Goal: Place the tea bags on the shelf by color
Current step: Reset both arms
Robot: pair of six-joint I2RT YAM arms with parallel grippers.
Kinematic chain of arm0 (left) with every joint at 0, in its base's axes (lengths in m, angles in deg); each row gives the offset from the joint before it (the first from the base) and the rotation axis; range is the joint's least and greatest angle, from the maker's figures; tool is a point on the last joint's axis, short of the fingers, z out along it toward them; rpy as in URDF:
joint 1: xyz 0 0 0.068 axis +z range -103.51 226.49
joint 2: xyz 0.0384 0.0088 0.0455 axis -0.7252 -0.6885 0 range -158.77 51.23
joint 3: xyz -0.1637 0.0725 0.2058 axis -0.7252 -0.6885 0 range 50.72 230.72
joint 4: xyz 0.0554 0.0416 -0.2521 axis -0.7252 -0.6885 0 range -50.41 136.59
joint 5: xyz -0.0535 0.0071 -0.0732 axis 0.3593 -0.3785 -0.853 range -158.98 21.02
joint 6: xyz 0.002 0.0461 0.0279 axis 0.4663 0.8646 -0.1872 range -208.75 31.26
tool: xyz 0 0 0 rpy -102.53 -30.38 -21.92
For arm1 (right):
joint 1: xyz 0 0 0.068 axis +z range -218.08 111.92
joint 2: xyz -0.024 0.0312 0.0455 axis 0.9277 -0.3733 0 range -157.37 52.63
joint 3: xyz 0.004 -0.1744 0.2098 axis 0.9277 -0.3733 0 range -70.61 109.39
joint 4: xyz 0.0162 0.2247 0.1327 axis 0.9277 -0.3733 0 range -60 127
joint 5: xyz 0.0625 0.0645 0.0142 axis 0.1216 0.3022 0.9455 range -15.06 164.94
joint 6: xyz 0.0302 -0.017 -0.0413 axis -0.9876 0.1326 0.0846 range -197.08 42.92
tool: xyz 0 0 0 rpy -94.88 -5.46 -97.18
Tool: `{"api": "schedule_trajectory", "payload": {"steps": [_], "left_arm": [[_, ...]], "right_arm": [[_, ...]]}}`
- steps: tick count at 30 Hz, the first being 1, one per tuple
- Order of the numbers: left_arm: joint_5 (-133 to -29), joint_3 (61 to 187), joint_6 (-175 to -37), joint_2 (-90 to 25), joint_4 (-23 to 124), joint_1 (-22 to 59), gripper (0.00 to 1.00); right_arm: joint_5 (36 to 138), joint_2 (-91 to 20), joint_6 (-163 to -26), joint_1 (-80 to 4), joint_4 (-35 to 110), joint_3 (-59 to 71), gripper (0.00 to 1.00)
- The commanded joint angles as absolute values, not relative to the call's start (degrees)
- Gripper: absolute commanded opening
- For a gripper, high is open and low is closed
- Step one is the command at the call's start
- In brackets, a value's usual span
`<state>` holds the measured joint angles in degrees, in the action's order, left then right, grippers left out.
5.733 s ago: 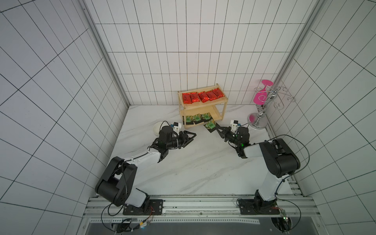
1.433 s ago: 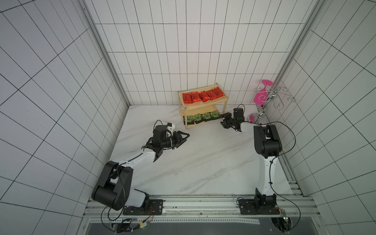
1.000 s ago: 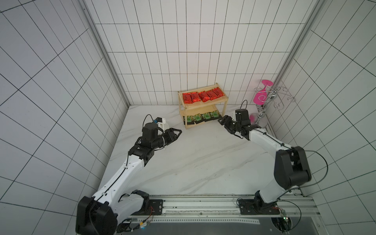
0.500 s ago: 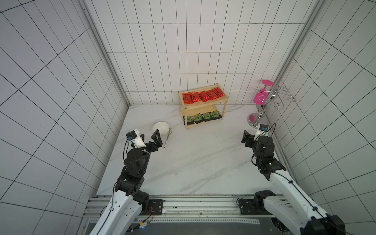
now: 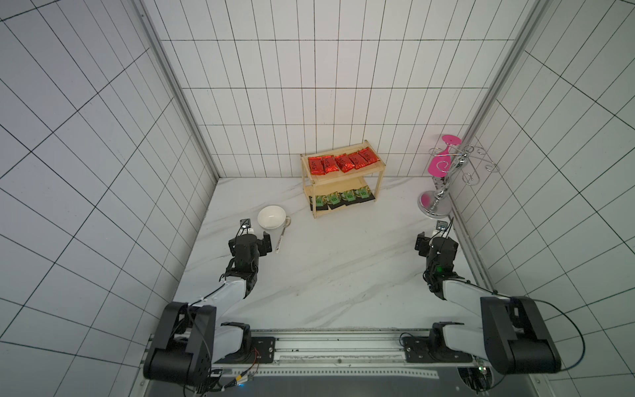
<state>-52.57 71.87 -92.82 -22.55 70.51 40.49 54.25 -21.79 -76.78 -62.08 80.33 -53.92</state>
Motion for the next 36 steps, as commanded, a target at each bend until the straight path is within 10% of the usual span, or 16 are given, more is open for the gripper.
{"api": "schedule_trajectory", "payload": {"steps": [1,23,36], "left_arm": [[-56.4,74.7,-89.3,-26.6,81.2,41.1,0.99],[-63.9,78.0,-94.5,-39.0,88.6,48.2,0.99],[-49.9,76.3,-97.1,-38.4,91.2,45.8,0.99]], "right_arm": [[60.0,-25.0,-77.4,-63.9,86.3,-52.2,0.89],[66.8,-35.6,-81.8,-69.6,85.7,-47.1,0.98],[58.5,-34.8,-83.0,-68.0,89.2,-49.5,0.99]]}}
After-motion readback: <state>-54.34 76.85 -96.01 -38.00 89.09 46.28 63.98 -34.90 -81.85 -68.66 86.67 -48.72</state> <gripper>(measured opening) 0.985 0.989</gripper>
